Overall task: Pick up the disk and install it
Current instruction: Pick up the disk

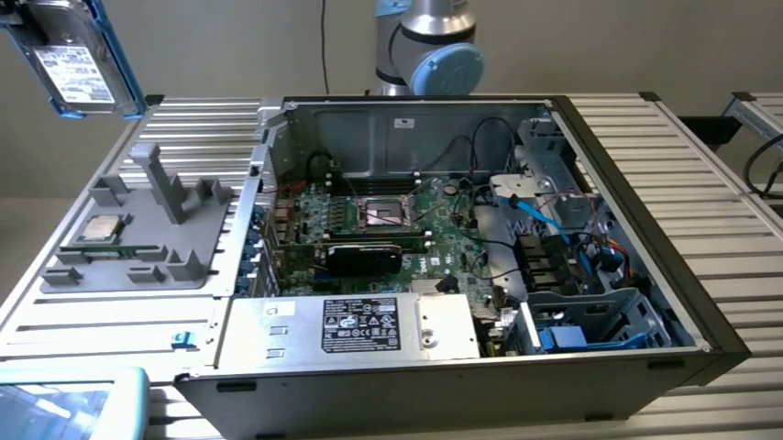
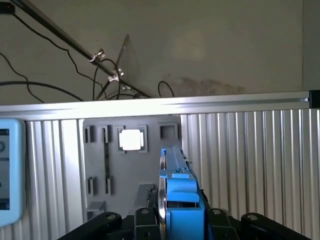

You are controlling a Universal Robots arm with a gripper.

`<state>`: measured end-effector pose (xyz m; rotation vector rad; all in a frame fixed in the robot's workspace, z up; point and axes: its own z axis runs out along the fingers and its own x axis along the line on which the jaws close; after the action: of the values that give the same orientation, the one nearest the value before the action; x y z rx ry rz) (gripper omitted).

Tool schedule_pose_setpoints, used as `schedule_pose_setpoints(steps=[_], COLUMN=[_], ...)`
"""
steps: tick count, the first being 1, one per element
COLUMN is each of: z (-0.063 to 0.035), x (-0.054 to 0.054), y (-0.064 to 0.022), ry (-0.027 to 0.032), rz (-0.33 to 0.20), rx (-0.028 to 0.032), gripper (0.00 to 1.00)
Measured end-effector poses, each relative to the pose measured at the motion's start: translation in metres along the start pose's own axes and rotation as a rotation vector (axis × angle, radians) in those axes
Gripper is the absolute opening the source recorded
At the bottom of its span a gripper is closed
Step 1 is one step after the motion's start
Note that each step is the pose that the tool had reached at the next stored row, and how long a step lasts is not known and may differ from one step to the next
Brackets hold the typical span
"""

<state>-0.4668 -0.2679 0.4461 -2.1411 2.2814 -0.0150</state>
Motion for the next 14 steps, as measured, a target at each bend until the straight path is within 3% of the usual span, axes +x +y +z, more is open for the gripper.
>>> schedule_pose_setpoints(steps=[14], z=[-0.0629], x=[-0.003], y=[-0.0452], ry=[0.0001], rz=[0.0], rx=[-0.0001], gripper=[0.37])
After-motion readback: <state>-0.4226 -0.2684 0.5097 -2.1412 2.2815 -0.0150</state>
